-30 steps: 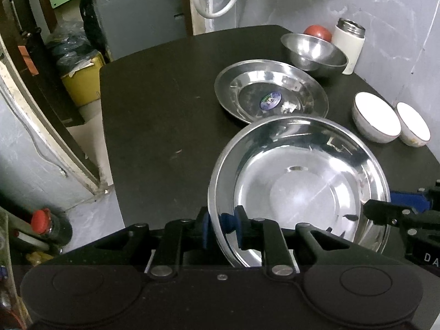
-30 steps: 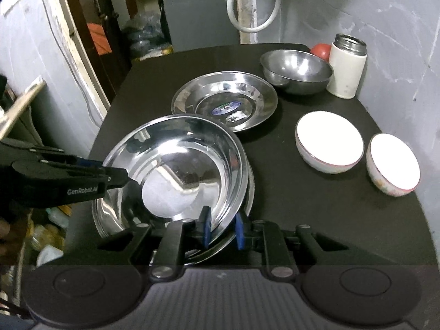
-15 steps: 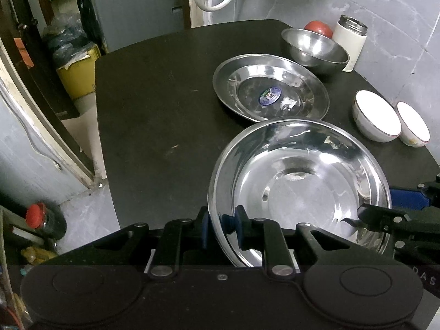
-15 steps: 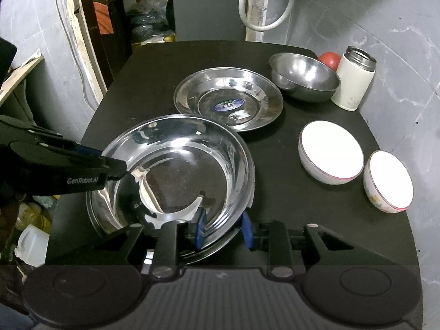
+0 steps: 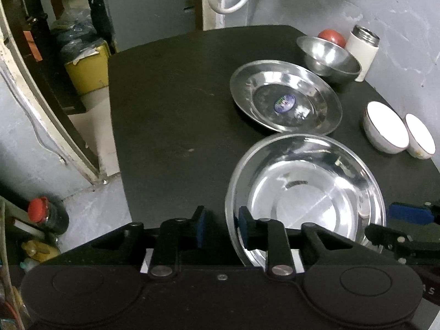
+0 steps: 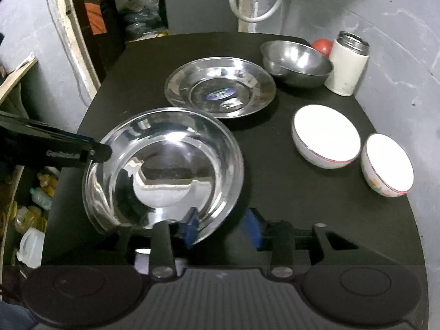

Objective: Organize plates and bowls
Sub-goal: 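Open both tools and release the large plate on the table, then move both tools to the rim of the plate with the blue sticker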

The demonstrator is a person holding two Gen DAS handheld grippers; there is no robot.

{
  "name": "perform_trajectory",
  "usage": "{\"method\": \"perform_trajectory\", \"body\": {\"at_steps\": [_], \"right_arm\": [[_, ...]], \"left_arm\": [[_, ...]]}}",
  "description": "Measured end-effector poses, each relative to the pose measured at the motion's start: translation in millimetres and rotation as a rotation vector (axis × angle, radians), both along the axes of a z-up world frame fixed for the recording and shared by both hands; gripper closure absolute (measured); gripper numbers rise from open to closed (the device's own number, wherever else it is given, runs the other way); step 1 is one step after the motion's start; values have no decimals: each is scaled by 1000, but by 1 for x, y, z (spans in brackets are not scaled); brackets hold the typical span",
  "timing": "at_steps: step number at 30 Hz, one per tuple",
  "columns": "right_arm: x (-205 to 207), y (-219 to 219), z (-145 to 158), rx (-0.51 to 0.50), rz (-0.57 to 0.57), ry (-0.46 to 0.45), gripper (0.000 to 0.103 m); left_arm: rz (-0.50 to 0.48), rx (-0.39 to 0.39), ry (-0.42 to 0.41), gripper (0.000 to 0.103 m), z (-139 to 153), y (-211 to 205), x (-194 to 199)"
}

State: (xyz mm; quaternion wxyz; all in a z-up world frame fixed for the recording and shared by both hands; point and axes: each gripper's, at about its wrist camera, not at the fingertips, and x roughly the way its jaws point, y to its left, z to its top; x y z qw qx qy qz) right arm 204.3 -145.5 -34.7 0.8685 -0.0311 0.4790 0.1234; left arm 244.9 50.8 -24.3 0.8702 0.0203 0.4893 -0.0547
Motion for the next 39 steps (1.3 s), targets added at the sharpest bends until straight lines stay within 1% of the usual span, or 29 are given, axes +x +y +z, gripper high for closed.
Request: {"method": "perform_trajectory", "body": {"at_steps": [1,2,3,4,5,6,7,9,10,14,18,20,22,26,30,33,35,39], "right_arm": [[0,-2,0,2,-9,-4,47],[-1,-5,1,7,-18,-6,44],[-1,-8,1,14,-29,-10,39],[0,-9,1,16,-39,-12,30],[0,-11,1,19,-49,-17,24],[1,-13,2,25,-58,-23,13],[1,-14,2,33,-64,-30,7],[3,-16,2,44,-75,-35,4],[4,-15,1,44,-80,-30,2],[6,-16,-5,51,-97,-3,1],[7,-17,-6,62,-125,-13,1],[7,-18,-6,68,-139,-25,0],[7,-17,-5,63,-147,-40,0],[10,-16,0,53,-153,-96,0],[23,-17,7,87,-167,-134,0],[35,-15,8,90,-178,-155,0],[43,-12,7,104,-180,-161,0],[57,-7,5,146,-171,-167,0]], "left_arm": [[7,-2,-8,65,2,2,1],[14,-6,-19,54,4,4,2],[23,-12,-34,40,6,6,3],[36,-15,-49,33,8,8,4],[53,-15,-69,22,11,10,7],[70,-12,-91,14,13,11,8],[85,-8,-109,12,15,12,10],[108,5,-126,3,17,14,16],[115,11,-132,2,17,15,18],[101,31,-125,1,15,17,26],[78,30,-113,1,11,23,32],[78,9,-109,1,10,28,37],[99,-22,-109,1,10,34,44],[169,-87,-159,1,13,44,59],[200,-111,-159,1,11,44,83],[194,-127,-152,1,9,40,97],[180,-126,-148,1,8,36,104],[140,-88,-130,1,0,26,120]]}}
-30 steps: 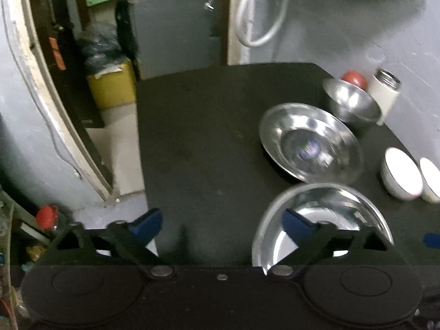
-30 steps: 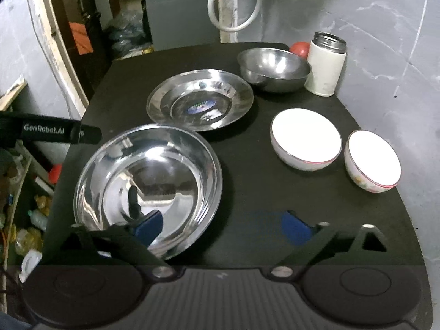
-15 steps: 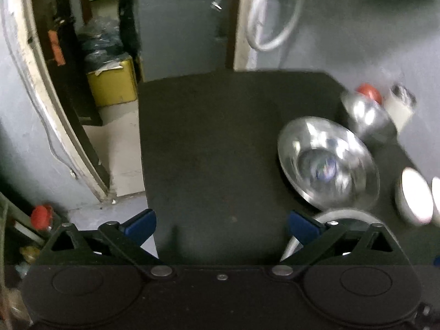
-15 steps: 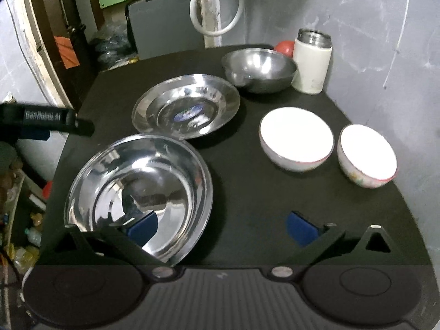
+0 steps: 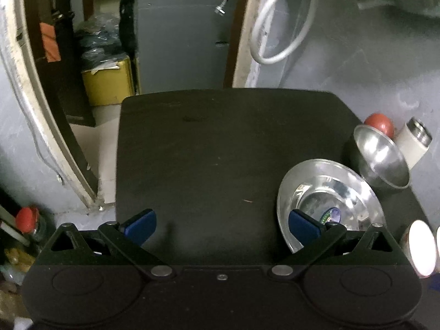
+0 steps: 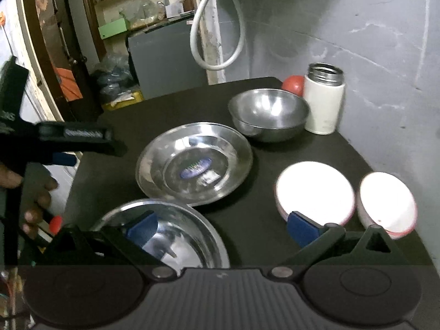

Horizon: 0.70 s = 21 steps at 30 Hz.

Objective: Organize plates and bowls
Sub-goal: 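Move both tools to the rim of the plate with the blue sticker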

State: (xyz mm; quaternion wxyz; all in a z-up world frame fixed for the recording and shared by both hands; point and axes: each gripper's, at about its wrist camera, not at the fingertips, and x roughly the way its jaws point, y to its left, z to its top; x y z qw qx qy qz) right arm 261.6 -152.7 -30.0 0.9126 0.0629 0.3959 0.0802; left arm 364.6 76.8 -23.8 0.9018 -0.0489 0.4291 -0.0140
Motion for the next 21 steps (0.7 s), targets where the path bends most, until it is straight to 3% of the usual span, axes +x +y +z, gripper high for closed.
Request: {"method": "perform_trajectory", "body": {"at_steps": [6,12,21], "right_arm": [[23,7,-9,55,14,9,0],[42,9,-19,78,1,28,0],[62,12,-29,91,-16,52,0]], "left_arm": [[-55,39,1,1,-7,-8,17],[-136,-4,8,1,-11,-12,36],[-246,12,8,2,-18,-27,56]]}}
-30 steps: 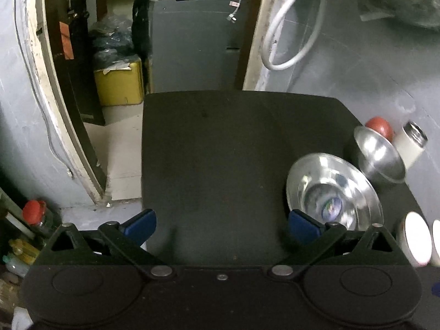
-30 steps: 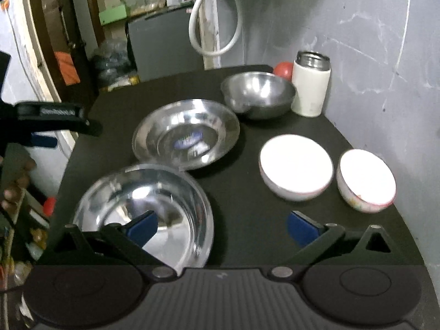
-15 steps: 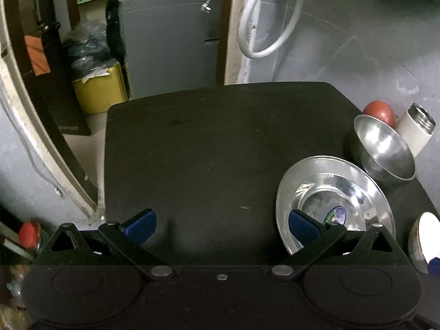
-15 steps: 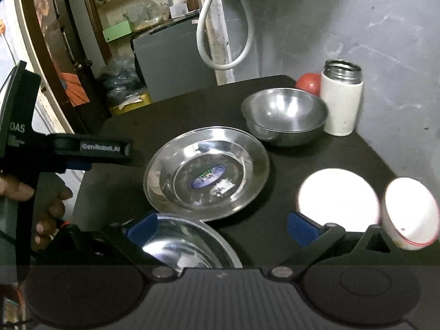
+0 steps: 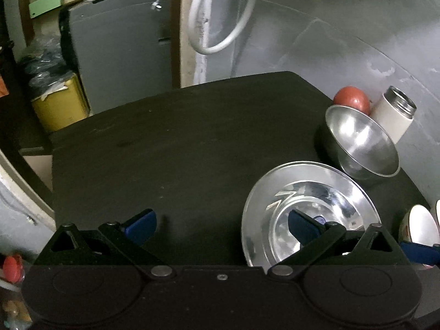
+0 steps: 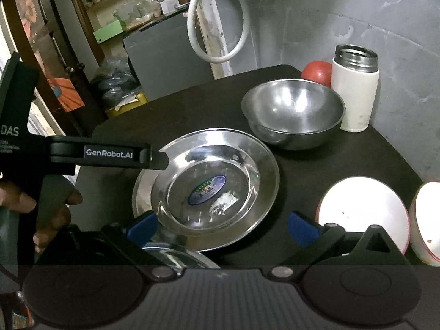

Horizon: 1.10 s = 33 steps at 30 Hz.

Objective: Organize plates and bowls
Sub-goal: 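Move both tools to the rim of the plate with the blue sticker, then close both tools on the stickered plate rim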

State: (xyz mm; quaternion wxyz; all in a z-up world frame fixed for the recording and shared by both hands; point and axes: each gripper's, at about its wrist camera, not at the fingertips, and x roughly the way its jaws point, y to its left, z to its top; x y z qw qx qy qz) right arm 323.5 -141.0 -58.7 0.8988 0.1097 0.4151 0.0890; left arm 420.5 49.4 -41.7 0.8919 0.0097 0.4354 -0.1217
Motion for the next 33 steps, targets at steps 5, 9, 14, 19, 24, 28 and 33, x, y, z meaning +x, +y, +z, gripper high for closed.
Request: {"method": "perform_trajectory", "body": {"at_steps": [5,9,14,19,24,28,33], "right_arm": [[5,0,-5,16,3,14,0],[6,-2,-7,33,3,20,0],[9,-1,-10,65,7,31,4],[10,1,-11,71,-9,32,15],[11,0,-11,78,-30,24,22],[12,-5,-10,88,-62,23,33],[15,-10,-12,69,-104,29,59]], "left_arm": [[-1,-6,-2,10,-2,1,0],[8,-25,3,19,-4,3,-1],[4,-45,18,34,-6,6,-3],[-17,-87,44,56,-8,8,-4],[-30,-118,48,71,-9,8,-6],[-40,-141,52,79,-9,8,-8],[-25,-143,41,84,-9,11,-11]]}}
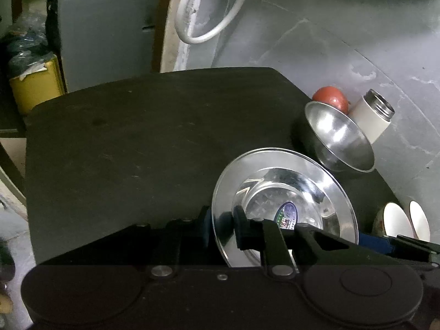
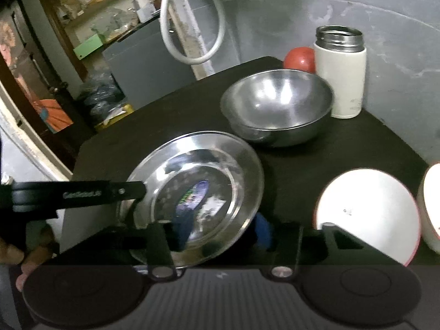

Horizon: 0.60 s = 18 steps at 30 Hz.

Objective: Organize plates and bowls
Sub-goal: 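Close both tools on the stickered plate rim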

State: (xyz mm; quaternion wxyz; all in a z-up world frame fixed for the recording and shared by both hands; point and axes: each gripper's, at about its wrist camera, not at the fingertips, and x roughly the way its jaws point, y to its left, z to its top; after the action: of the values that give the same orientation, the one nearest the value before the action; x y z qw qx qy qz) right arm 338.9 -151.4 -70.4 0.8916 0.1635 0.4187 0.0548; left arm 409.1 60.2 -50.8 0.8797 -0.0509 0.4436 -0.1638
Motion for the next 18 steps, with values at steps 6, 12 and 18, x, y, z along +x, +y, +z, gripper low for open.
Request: {"method": "perform_trajectory", "body": {"at_steps": [6,12,18], "right_arm": [[3,9,-2,-6,24,15,74],[5,24,9,-12,70,-35,74],[5,35,29,-31,108,-100,74]], "left_arm": [[43,5,-30,86,9,12,-6],[94,9,-71,86,21,30,-17],[140,-4,-116,86,39,41,-25]]}}
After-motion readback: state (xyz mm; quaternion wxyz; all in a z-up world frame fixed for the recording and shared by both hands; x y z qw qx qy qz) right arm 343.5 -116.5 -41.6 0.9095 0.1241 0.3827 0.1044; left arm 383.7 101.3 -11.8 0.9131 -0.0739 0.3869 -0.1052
